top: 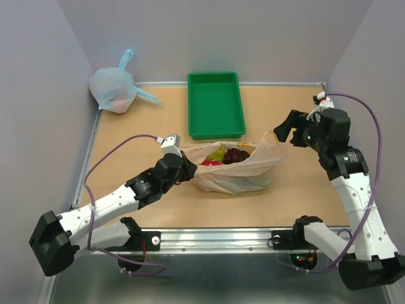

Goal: Untie the knot of the plastic bag and take out the fruit

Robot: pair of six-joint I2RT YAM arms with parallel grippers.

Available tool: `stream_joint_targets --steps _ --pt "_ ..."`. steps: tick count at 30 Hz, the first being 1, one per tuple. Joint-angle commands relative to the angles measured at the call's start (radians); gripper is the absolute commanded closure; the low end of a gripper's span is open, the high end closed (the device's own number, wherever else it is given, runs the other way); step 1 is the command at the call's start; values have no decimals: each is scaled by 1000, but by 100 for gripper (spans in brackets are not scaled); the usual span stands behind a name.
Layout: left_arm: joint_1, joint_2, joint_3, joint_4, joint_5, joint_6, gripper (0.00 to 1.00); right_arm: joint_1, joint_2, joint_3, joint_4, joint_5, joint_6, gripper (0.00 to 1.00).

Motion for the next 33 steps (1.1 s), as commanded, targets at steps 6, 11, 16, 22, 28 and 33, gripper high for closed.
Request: stream_joint_targets --steps 6,11,16,22,28,33 --pt "-52 44 75 21 -30 17 100 7 28 196 -62 -339 -82 22" --pt "-84 68 92 15 -73 1 100 179 91 166 -33 -227 -79 22" --pt "-92 71 95 -6 -113 -31 100 478 177 131 -10 25 -33 22" --pt "-92 87 98 -20 -139 -54 100 530 164 -55 4 227 43 29" --pt "-92 68 30 15 -194 -129 100 530 78 -336 45 184 241 44" --pt "-90 68 6 21 -194 -134 100 537 -57 -459 80 138 378 42"
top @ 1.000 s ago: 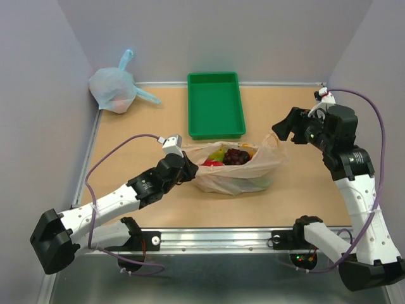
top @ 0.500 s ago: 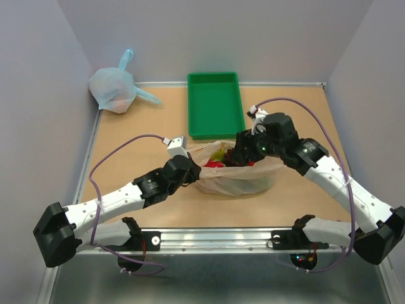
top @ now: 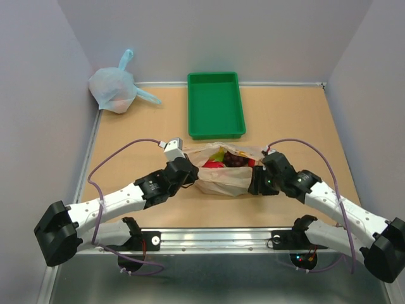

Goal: Untie the knot of the plastic bag and take out the fruit

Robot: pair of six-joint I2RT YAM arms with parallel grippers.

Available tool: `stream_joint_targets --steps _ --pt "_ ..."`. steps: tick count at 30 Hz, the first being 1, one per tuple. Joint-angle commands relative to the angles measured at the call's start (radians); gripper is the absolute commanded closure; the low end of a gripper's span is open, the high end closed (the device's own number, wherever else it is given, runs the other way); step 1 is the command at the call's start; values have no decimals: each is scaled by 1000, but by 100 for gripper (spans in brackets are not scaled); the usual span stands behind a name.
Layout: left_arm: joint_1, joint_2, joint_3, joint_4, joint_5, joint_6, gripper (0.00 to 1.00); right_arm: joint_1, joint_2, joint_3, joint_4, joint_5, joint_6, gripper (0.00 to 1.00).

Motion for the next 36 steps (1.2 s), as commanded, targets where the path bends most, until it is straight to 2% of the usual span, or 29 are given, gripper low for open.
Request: stream_joint_targets --steps 1,3,7,11,14,21,26,30,36 --pt "-3 -15 -18 28 -42 -24 100 5 -97 -58 80 -22 153 39" --pt "-3 -1 -18 28 -29 -11 100 5 -88 -87 80 -35 159 35" --pt "-3 10 -10 49 -2 13 100 8 -94 -60 88 -131 121 34" --pt "-4 21 -16 51 28 35 98 11 -128 110 51 -148 25 33" --pt "-9 33 -27 58 44 35 97 11 -41 241 25 -239 -38 30" --pt "-44 51 -46 60 57 28 96 13 97 341 78 -148 -127 30" --pt "-70 50 -62 60 51 2 96 19 201 260 265 -158 -128 30" --pt "-72 35 -72 58 36 -16 96 54 264 166 289 -114 -109 30" --pt "-70 25 -81 54 16 -24 95 108 223 -24 287 -71 -28 30"
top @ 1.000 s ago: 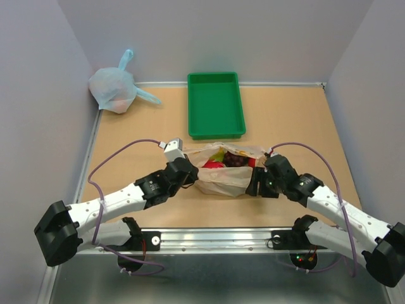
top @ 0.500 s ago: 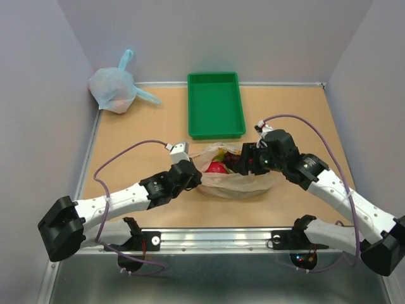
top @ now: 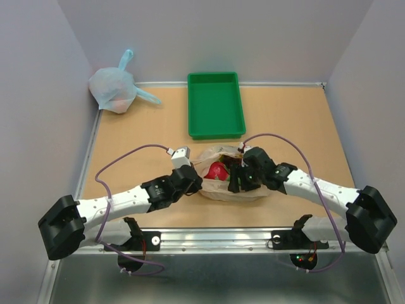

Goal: Untie the knot of the plastic bag and take out the fruit

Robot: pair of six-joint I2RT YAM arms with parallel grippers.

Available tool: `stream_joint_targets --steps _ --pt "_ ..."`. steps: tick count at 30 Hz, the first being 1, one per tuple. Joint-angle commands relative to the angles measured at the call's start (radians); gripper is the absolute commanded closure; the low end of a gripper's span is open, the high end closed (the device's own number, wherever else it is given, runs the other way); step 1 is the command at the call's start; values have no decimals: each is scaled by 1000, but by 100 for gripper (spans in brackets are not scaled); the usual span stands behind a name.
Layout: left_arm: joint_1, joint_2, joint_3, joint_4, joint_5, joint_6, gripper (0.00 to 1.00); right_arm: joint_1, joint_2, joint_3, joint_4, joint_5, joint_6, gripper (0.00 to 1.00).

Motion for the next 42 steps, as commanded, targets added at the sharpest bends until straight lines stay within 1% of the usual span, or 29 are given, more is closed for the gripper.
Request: stream_joint_targets --steps 1,4,7,10,14,20,21,22,26,29,31,34,37,40,42 --pt "-5 -26 -17 11 -36 -16 95 30 -62 -126 32 39 61 30" --pt "-7 -17 -18 13 -31 -16 94 47 -89 -161 26 15 93 29" --pt "-8 -6 -21 14 -22 -15 94 54 -108 -145 14 10 90 28" --pt "-10 -6 -34 16 -9 -20 94 60 -135 -77 -3 16 46 27" --pt "-11 -13 -44 16 -9 -20 94 59 -145 10 -6 44 -57 27" --pt "-13 -17 -46 16 -9 -13 94 59 -30 125 -5 71 -183 26" --pt "-11 -18 -46 14 -9 -12 94 60 -18 135 -3 71 -226 24" --pt "-13 -18 -46 14 -8 -12 94 60 10 145 0 109 -247 23" --pt "-13 -21 -49 11 -11 -9 94 60 80 155 -2 137 -340 18" --pt "-14 -23 -51 9 -9 -9 94 60 127 144 9 154 -392 17" --pt "-14 -23 -51 8 -11 -7 94 60 153 138 21 171 -398 17" --pt "-14 -18 -55 8 -14 -3 94 60 194 124 76 141 -419 18" --pt "-14 -12 -54 6 -14 -3 94 62 219 110 127 82 -422 22" --pt "-16 -12 -55 6 -17 -4 94 60 225 93 197 27 -422 28" --pt "-16 -9 -54 8 -22 -3 94 62 228 87 216 15 -424 31"
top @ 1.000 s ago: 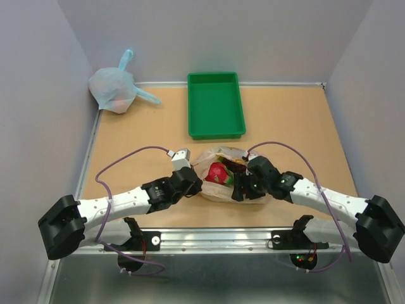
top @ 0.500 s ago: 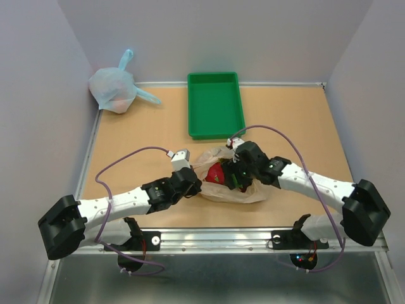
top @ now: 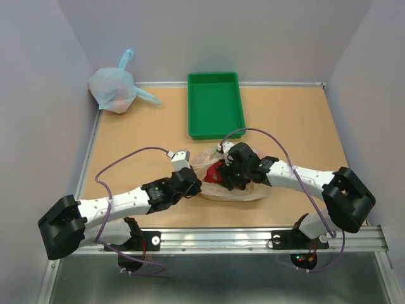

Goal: Untie the knot of the plastic bag and take out the fruit

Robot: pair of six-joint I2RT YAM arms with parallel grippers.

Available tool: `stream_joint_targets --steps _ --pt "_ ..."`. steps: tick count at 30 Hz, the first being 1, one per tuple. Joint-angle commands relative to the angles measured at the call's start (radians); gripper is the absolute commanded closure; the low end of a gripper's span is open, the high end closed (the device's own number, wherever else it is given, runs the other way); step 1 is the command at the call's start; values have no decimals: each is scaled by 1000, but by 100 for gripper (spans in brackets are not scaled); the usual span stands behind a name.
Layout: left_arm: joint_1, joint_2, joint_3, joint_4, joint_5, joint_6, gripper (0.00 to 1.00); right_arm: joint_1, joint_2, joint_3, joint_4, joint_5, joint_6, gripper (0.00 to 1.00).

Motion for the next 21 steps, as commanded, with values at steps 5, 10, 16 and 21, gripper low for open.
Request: stream_joint_targets --steps 5,10,16,21 --pt "-4 4 -11 1 -33 18 94 7 41 -24 152 -59 -22 50" --pt "-4 -2 -9 -4 -51 20 94 7 27 -37 153 -56 -9 83" --pt "-3 -33 -2 -14 -100 20 94 7 -71 -86 153 -30 58 100" --pt "-1 -40 1 -57 -137 18 94 7 -230 -128 155 -24 135 100"
